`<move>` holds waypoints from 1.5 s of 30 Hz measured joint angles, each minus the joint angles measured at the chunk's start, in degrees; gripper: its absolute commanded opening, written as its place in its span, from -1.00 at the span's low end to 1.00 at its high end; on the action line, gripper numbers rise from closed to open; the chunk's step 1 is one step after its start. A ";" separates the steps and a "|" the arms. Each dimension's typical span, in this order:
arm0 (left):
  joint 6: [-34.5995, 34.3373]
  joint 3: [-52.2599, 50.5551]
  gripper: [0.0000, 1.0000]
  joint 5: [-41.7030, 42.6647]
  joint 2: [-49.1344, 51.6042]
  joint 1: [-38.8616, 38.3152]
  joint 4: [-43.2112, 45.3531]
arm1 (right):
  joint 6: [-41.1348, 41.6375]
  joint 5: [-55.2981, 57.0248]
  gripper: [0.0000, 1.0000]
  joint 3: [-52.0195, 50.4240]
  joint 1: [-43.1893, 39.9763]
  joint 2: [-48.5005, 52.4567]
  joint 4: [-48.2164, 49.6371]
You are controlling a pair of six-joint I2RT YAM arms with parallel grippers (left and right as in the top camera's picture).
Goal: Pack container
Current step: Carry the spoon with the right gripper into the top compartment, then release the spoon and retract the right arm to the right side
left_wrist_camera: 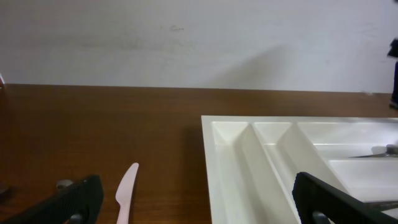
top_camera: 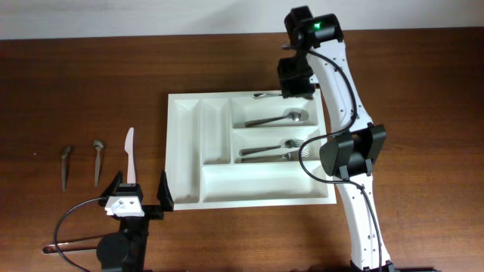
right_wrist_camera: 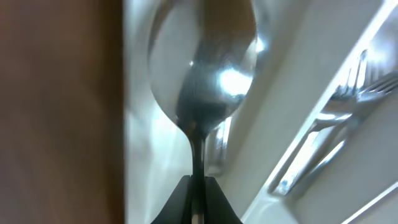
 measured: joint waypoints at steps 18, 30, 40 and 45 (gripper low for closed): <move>-0.02 0.00 0.99 0.00 0.00 -0.02 0.00 | -1.86 0.17 0.47 -8.35 0.02 0.00 0.35; -0.02 0.00 0.99 0.00 0.02 0.00 0.00 | -21.97 1.57 0.98 6.34 -6.14 0.33 5.07; 0.00 0.00 0.99 0.00 0.02 -0.02 0.00 | -51.41 0.83 0.98 16.85 -22.62 -3.89 0.00; -0.02 0.00 0.99 0.00 0.00 0.00 0.00 | -64.65 -3.67 0.98 16.83 -27.28 -8.17 0.00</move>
